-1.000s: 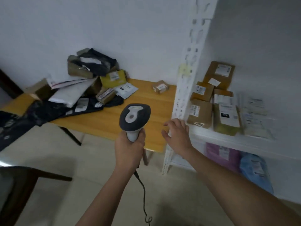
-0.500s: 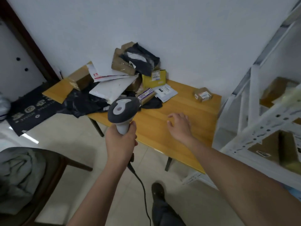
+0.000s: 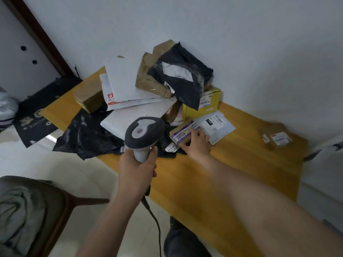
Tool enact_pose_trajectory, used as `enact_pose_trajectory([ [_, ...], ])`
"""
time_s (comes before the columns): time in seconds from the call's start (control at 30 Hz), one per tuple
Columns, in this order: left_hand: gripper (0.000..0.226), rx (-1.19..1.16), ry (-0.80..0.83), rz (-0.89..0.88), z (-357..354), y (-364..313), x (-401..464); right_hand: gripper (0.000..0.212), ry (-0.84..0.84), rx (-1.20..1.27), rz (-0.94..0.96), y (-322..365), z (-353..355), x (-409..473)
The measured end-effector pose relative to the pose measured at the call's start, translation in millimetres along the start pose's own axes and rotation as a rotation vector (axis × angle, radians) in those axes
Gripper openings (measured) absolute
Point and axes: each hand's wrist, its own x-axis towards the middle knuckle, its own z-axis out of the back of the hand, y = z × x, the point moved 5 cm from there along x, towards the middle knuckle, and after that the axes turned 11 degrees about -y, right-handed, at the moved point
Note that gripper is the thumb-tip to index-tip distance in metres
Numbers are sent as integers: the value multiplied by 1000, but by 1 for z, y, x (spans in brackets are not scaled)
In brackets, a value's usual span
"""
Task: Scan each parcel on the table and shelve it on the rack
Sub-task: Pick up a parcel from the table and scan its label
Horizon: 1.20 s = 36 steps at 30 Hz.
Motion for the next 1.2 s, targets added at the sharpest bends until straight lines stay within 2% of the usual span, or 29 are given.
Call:
enact_pose_trajectory([
  [0.17, 30, 76, 25, 49, -32, 11, 41, 102, 86, -35, -43, -4, -32, 48],
  [0.33, 30, 123, 65, 71, -53, 21, 59, 121, 158, 9, -76, -8, -58, 66],
  [0.47, 30, 135, 77, 89, -59, 24, 64, 114, 142, 110, -86, -12, -62, 70],
  [0.53, 27, 132, 92, 75, -61, 20, 63, 106, 135, 256, -117, -16, -56, 69],
  [0.63, 25, 131, 114, 60, -64, 13, 60, 94, 198, 577, -259, -27, -46, 61],
  [0.7, 25, 123, 137, 62, -65, 11, 55, 91, 290, 786, -422, -38, -44, 50],
  [0.77, 26, 109, 164, 56, -64, 8, 48, 90, 327, 872, -543, -48, -38, 34],
  [0.83, 26, 103, 200, 28, -62, 4, 39, 93, 295, 672, -510, -66, -28, 16],
  [0.93, 28, 96, 255, -19, -55, 1, 19, 97, 279, 328, -363, -87, -13, -27],
  [1.1, 29, 69, 354, -52, -34, 14, -25, 92, 386, 193, -244, -111, -18, -118],
  [1.2, 30, 77, 424, -53, -18, 30, -54, 87, 323, 92, -201, -126, -31, -164],
])
